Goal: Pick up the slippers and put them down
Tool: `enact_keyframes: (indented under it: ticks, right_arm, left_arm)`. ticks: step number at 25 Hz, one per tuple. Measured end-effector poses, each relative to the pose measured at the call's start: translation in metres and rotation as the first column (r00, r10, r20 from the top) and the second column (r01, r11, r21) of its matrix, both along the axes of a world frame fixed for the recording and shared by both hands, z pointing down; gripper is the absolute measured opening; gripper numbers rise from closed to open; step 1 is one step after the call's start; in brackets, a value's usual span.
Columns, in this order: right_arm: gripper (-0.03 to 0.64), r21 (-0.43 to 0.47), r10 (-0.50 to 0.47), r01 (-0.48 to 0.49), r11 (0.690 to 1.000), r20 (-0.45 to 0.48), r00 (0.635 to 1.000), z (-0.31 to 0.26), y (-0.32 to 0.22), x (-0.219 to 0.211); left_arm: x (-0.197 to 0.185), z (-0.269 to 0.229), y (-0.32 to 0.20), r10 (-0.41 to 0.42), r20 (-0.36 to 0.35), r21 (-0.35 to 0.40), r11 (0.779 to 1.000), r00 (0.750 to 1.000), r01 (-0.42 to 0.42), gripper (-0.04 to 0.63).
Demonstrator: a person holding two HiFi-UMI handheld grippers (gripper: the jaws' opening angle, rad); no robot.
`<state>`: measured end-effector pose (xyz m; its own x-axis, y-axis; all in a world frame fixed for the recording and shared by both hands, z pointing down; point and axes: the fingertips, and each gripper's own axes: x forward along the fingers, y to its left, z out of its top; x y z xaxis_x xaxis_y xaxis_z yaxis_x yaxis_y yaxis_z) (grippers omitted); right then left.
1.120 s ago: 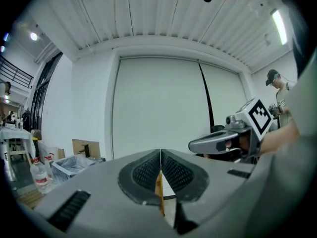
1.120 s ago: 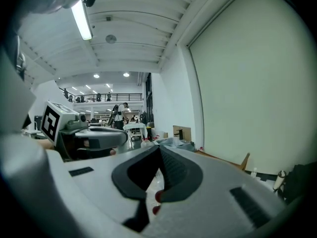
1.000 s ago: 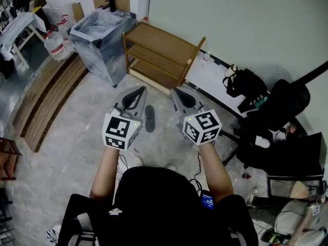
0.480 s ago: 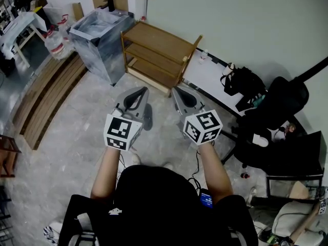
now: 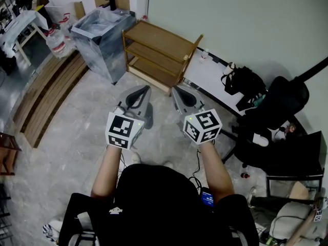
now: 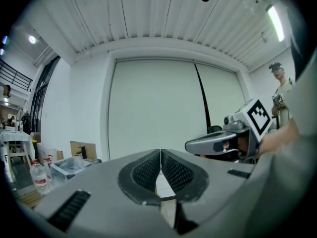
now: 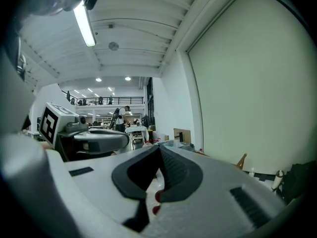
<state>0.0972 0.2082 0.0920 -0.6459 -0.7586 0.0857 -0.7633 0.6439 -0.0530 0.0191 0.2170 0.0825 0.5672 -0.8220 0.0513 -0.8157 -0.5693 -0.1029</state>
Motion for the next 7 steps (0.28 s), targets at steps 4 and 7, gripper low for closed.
enact_keyframes:
  ticks: [4,7]
  right_arm:
    - [-0.002,0.001,-0.006,0.006,1.000,-0.001,1.000,-0.0014,0.0002,-0.0043]
    - [-0.002,0.002,-0.009,0.009,1.000,-0.003,1.000,-0.0022,-0.0003,-0.0087]
  left_arm:
    - [-0.0033,-0.0019,-0.0008,-0.002,0.001,0.002,1.000,1.000,0.002,0.006]
    - [-0.0070,-0.0030,-0.0016,-0.002,0.001,0.003,1.000,1.000,0.002,0.006]
